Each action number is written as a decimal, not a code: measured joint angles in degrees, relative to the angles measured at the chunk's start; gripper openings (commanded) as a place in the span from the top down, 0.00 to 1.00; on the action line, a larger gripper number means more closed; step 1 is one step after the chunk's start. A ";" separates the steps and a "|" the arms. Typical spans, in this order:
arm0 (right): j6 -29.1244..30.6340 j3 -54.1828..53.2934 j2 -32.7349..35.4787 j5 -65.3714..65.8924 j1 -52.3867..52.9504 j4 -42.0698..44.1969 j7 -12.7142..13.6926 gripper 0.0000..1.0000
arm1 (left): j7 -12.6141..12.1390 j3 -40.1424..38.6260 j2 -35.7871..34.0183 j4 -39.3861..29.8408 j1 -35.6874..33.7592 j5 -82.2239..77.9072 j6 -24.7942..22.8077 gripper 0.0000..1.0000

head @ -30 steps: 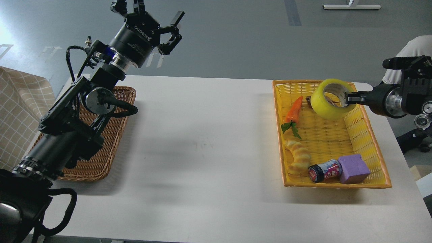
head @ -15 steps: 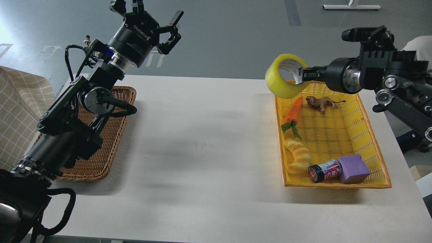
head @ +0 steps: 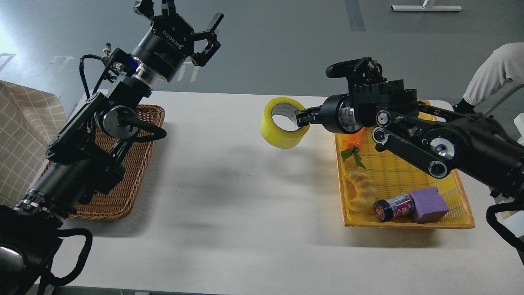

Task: Place and transfer tape with both arms
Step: 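Lift the tape roll and carry it toward the table center, then set the tape roll on the table and open the right gripper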

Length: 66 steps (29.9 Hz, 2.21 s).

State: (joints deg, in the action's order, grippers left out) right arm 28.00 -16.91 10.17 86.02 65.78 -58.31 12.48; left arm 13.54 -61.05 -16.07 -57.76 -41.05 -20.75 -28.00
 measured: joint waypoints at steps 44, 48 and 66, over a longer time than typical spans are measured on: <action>0.00 9.89 -10.18 0.80 -1.49 11.11 0.09 1.00 | 0.08 -0.03 0.28 0.02 0.08 0.00 0.00 0.02; 0.00 9.94 -10.18 0.82 -1.71 11.11 0.09 1.00 | 0.08 -0.03 0.26 0.02 0.11 0.00 0.00 0.02; 0.00 9.88 -10.18 0.82 -2.32 11.20 0.09 0.67 | 0.00 -0.03 0.52 -0.03 0.18 0.00 0.00 0.02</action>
State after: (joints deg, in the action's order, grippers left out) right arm 28.00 -7.03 0.00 86.84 63.47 -47.11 12.57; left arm 13.54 -61.08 -15.56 -57.79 -40.88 -20.74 -28.00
